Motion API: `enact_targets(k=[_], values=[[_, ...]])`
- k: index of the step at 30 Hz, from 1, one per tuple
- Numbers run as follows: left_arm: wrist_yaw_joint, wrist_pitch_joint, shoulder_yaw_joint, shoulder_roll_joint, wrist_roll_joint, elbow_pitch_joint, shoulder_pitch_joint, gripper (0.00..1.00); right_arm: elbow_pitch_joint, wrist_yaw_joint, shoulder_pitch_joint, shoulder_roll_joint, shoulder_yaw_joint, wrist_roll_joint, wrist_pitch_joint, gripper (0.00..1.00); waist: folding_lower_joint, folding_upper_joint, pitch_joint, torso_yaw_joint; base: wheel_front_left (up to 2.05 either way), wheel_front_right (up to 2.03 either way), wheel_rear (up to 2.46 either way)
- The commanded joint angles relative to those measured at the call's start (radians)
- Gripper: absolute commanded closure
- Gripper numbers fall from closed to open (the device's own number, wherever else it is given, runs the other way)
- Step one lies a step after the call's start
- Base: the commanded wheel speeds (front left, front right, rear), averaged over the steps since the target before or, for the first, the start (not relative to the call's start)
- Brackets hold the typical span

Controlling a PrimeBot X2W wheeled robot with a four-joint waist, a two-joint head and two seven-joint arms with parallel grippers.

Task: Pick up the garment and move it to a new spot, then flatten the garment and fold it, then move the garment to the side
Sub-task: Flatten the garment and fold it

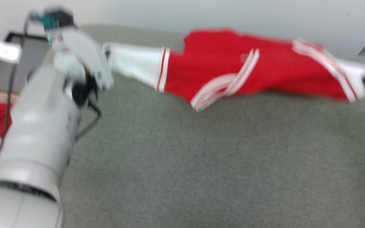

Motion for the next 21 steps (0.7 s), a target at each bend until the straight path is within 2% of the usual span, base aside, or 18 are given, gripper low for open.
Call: enact_targets(k=[1,5,10,12,17,21], values=[[0.001,0.002,-0.001,0.007,-0.006,0.005,0.051,1.00,-0.033,-0.001,0.071,-0.027,-0.015,0.023,-0.014,1.00,0.0000,0.0000,-0.119,-0.028,0.00,0.00,0.00],[0.003,-0.008,-0.003,0.025,-0.014,-0.017,0.172,1.00,-0.147,-0.001,0.280,-0.100,-0.021,0.035,-0.068,1.00,0.0000,0.0000,-0.146,-0.031,0.00,0.00,0.00],[0.030,-0.029,0.001,0.041,-0.028,-0.065,0.342,1.00,-0.242,-0.001,0.474,-0.136,0.003,0.033,-0.138,1.00,0.0000,0.0000,-0.153,-0.037,0.00,0.00,0.00],[0.040,-0.027,0.005,0.044,-0.035,-0.079,0.373,1.00,-0.255,-0.001,0.497,-0.149,0.013,0.015,-0.151,1.00,0.0000,0.0000,-0.151,-0.038,0.00,0.00,0.00],[0.097,-0.010,0.002,0.064,-0.045,-0.177,0.543,1.00,-0.291,-0.001,0.585,-0.174,0.046,-0.019,-0.187,1.00,0.0000,0.0000,-0.142,-0.043,0.00,0.00,0.00],[0.158,0.010,-0.005,0.083,-0.045,-0.315,0.676,1.00,-0.321,-0.001,0.629,-0.197,0.080,0.001,-0.161,1.00,0.0000,0.0000,-0.135,-0.050,0.00,0.00,0.00]])
